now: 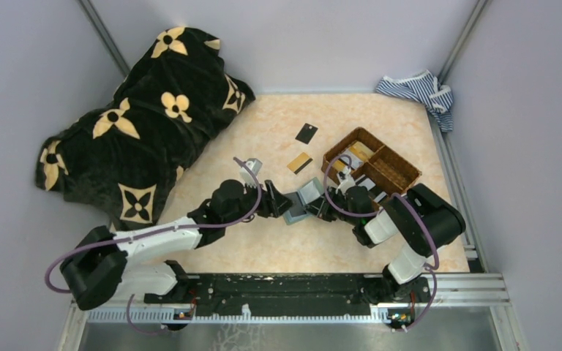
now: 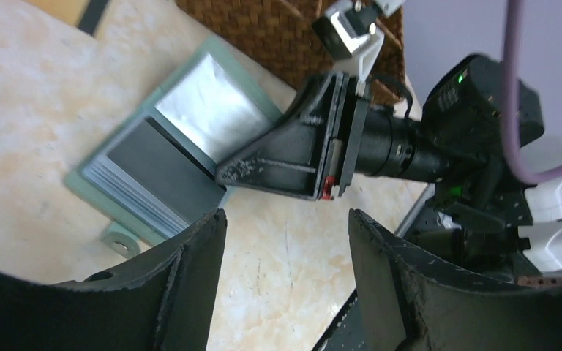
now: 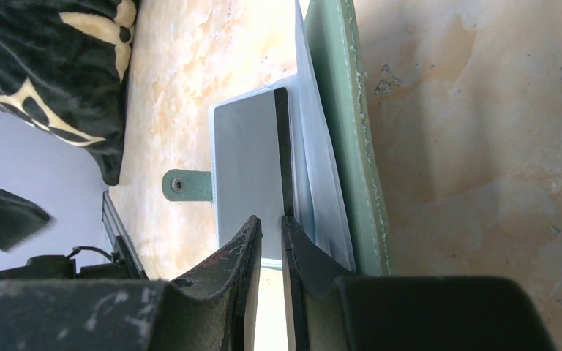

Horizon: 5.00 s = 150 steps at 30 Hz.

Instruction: Take the credit cards out of the card holder

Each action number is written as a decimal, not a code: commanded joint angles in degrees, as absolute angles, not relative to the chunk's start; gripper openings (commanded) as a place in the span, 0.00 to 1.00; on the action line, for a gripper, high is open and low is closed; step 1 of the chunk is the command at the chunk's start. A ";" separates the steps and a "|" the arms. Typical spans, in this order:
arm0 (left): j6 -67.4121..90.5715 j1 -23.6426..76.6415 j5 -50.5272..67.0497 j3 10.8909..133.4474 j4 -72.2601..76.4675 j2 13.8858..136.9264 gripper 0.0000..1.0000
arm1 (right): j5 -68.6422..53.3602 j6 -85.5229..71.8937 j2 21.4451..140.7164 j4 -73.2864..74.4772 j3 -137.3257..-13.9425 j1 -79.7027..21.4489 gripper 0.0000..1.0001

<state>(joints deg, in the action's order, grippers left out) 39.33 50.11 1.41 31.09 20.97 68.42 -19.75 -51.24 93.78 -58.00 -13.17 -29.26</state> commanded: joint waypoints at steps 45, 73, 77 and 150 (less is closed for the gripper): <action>47.81 49.08 6.41 32.67 31.12 97.37 0.71 | -14.07 -42.70 85.02 -39.58 -17.14 -29.71 0.25; 45.67 47.02 9.05 35.71 30.62 87.15 0.71 | -18.75 -44.18 85.81 -40.59 -17.72 -29.36 0.23; 45.33 46.93 8.79 36.50 31.79 88.82 0.71 | -17.88 -44.20 84.93 -40.31 -16.50 -29.36 0.23; 45.00 40.94 15.47 32.22 40.03 104.66 0.69 | -36.38 -47.91 104.63 -58.86 -21.68 -23.73 0.26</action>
